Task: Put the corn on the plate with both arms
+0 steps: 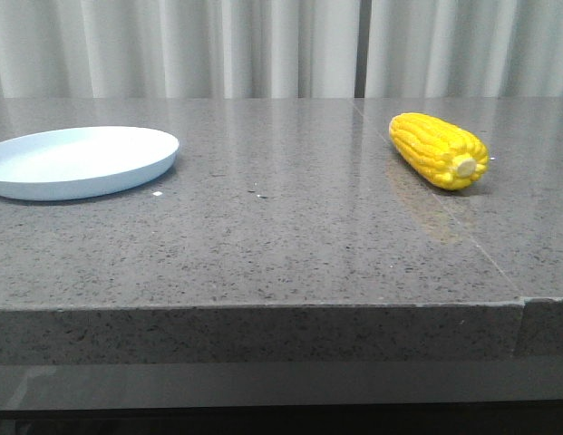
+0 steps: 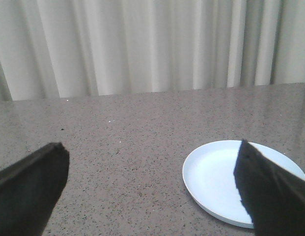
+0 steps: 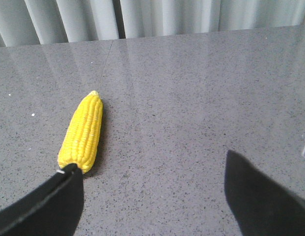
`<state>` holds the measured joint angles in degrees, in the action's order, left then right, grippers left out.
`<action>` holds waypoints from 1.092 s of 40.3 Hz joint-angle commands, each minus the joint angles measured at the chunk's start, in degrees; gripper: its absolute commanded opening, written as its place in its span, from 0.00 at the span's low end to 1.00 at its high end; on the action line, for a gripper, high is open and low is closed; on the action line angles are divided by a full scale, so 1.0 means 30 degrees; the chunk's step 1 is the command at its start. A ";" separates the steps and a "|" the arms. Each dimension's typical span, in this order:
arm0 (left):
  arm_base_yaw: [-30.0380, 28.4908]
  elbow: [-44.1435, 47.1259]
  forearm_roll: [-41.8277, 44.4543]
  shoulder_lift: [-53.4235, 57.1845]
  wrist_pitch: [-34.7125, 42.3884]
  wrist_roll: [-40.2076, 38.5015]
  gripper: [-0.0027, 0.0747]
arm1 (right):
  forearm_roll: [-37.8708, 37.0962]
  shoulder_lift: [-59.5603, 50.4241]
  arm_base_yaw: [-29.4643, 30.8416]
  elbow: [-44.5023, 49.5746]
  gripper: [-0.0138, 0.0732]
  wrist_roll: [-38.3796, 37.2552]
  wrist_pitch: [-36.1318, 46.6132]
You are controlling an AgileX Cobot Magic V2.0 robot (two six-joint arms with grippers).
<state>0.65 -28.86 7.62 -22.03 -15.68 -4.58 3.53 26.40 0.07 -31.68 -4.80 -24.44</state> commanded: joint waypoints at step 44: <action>0.2298 -1.3485 -0.1975 -1.8958 -1.0448 -0.0236 0.82 | 0.0078 0.0202 0.0101 -0.0661 0.88 0.0182 0.1625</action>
<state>7.06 -64.02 2.63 -75.21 -46.31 -4.58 3.53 26.40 0.07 -31.68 -4.80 -24.44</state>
